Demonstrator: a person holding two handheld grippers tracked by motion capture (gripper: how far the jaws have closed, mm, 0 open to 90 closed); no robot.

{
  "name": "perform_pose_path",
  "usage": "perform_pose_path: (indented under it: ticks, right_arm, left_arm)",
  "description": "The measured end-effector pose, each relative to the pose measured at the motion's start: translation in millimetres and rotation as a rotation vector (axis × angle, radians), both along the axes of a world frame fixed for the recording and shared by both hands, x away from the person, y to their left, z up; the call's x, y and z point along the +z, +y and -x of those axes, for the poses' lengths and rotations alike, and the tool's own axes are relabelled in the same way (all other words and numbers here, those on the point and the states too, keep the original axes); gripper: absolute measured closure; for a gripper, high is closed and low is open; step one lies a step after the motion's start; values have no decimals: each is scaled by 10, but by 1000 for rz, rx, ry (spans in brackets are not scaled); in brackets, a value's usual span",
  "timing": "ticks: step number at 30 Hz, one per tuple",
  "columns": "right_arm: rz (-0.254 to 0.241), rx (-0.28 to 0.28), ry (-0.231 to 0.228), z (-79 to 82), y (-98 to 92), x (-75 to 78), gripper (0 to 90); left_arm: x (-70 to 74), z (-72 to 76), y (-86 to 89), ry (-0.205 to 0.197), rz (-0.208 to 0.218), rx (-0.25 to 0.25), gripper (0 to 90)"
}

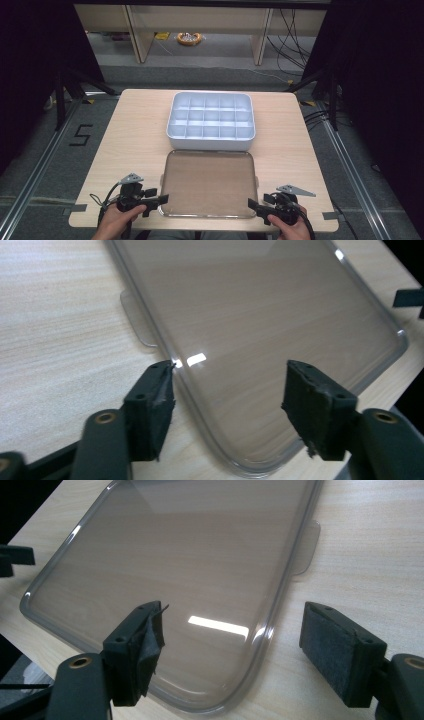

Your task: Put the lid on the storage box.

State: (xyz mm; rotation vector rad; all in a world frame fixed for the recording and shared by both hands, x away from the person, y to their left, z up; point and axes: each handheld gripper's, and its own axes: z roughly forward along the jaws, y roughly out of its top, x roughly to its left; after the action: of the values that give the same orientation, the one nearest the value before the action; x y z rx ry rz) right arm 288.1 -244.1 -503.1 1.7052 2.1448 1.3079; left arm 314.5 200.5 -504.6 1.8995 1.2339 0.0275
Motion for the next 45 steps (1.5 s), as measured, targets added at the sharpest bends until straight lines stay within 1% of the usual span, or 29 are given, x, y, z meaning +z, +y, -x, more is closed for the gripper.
perform_pose_path:
  ticks: [3, 4, 5, 6, 10, 11, 12, 14, 19, 21, 22, 24, 26, 27, 29, 30, 31, 32, 33, 34, 35, 37, 38, 39, 40, 41, 43, 44, 45]
  right_arm:
    - [-5, -8, 20, -18, 5, 2, 276]
    - [-10, -7, 1, -36, 8, -19, 278]
    - [9, -6, 7, -41, -1, -9, 283]
    - [-10, -1, 3, -54, 13, -24, 289]
    - [6, 1, 9, -93, 22, -38, 303]
    - [-8, 9, 17, -117, 32, -44, 315]
    - [-19, -17, 51, -108, 59, -34, 317]
    - [-5, 6, 30, -159, 46, -74, 324]
    - [-95, -29, 60, -185, 43, -111, 315]
    - [-104, -43, 66, -184, 39, -120, 315]
    - [-194, -91, 127, -160, 37, -103, 328]
    - [-185, -86, 107, -161, 6, -124, 364]
    - [-176, -85, 121, -134, -4, -109, 392]
    - [-184, -78, 106, -134, -17, -126, 403]
    - [-228, -119, 150, -101, -13, -117, 431]
    - [-261, -131, 152, -100, -22, -140, 439]
    - [-261, -136, 160, -101, -35, -149, 451]
    - [-280, -145, 195, -85, -43, -135, 460]
    - [-280, -145, 195, -85, -43, -135, 460]
    - [-315, -139, 186, -67, -70, -159, 514]
    - [-311, -146, 192, -63, -72, -156, 521]
    - [-320, -139, 190, -69, -92, -171, 520]
    - [-340, -140, 204, -69, -114, -197, 580]
    - [-302, -130, 180, -67, -124, -193, 573]
    - [-302, -130, 180, -67, -124, -193, 573]
    - [-343, -123, 214, -63, -105, -197, 576]
    - [-332, -103, 210, -54, -99, -209, 610]
    - [-398, -108, 292, -18, -61, -152, 619]
    - [-370, -96, 269, -20, -47, -162, 615]
  left_arm:
    - [-29, -46, -15, 13, 10, 3, 440]
    - [-37, -64, -9, 13, -3, -4, 446]
    - [-37, -64, -9, 13, -3, -4, 455]
    - [-49, -81, -11, 19, -6, 3, 461]
    - [-88, -124, -14, 38, -10, 17, 476]
    - [-85, -126, -14, 36, -18, 6, 477]
    - [-90, -124, -26, 35, -12, 14, 478]
    - [-92, -113, -31, 34, -15, -4, 486]
    - [-93, -92, -48, 23, -24, -4, 486]
    - [-94, -87, -49, 20, -24, -1, 486]
    - [-98, -76, -61, 12, -23, 4, 483]
    - [-92, -64, -69, 6, -37, -6, 475]
    - [-93, -55, -80, 0, -40, -1, 468]
    - [-84, -41, -75, 16, -40, -10, 464]
    - [-88, -43, -64, 4, -45, -8, 464]
    - [-89, -44, -62, 4, -44, -10, 464]
    - [-87, -39, -62, 5, -47, -10, 464]
    - [-81, -22, -71, 24, -39, -9, 462]
    - [-81, -22, -71, 24, -39, -9, 460]
    - [-89, -22, -72, -4, -51, -6, 460]
    - [-83, -16, -63, -5, -66, -26, 460]
    - [-86, -13, -76, -7, -58, -15, 458]
    - [-84, -12, -79, -3, -61, -4, 457]
    - [-88, -11, -78, -6, -59, -5, 457]
    - [-88, -11, -78, -6, -59, -5, 455]
    - [-89, -13, -74, -5, -57, -9, 453]
    - [-85, -13, -60, 4, -52, -35, 454]
    - [-85, -13, -60, 4, -52, -35, 454]
    - [-93, -3, -89, -3, -30, -20, 454]
